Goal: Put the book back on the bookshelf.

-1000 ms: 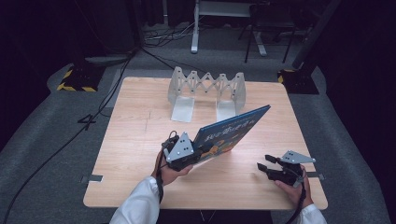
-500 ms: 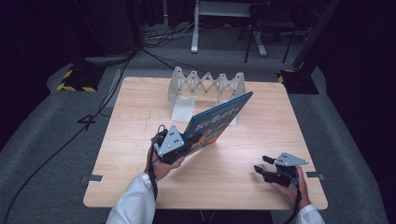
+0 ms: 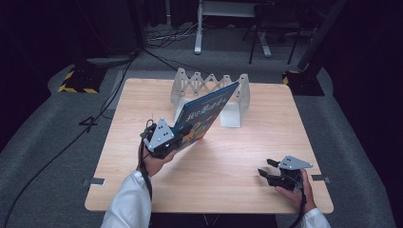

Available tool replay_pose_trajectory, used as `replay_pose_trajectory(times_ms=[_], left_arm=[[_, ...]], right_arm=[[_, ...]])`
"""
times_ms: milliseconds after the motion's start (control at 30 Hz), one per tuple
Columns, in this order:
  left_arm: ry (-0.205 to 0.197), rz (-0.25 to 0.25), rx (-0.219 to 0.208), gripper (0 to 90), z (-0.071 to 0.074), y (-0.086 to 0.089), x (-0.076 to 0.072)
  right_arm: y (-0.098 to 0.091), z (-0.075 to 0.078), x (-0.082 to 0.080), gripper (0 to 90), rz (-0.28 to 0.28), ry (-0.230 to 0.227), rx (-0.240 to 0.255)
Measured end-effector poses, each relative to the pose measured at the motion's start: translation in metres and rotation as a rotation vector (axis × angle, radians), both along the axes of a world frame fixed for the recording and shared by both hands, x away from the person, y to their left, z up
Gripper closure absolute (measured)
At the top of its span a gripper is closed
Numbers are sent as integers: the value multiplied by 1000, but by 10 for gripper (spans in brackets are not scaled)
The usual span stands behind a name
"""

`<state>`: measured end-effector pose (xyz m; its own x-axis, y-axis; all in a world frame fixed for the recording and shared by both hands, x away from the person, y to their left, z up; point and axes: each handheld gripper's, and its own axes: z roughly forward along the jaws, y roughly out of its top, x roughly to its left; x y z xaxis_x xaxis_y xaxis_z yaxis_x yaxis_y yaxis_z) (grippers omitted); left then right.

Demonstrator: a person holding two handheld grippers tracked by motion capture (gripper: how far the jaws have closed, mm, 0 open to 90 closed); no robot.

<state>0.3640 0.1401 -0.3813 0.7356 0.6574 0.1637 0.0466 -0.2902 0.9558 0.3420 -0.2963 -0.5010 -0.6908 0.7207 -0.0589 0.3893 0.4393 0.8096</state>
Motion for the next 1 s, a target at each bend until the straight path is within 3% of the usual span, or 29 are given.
replay_pose_trajectory(times_ms=[500,567,700,800,1000], left_arm=[[-27,165,-24,828,3,17,31],[-13,182,-50,828,-1,19,37],[-7,214,-61,828,-10,19,46],[-2,221,-110,827,-16,19,49],[20,237,-134,827,-25,18,51]], right_arm=[[1,0,0,428,16,1,-5],[1,0,0,428,16,1,-6],[1,0,0,428,19,-2,-6],[1,0,0,428,21,-1,-5],[2,-1,0,421,26,3,-18]])
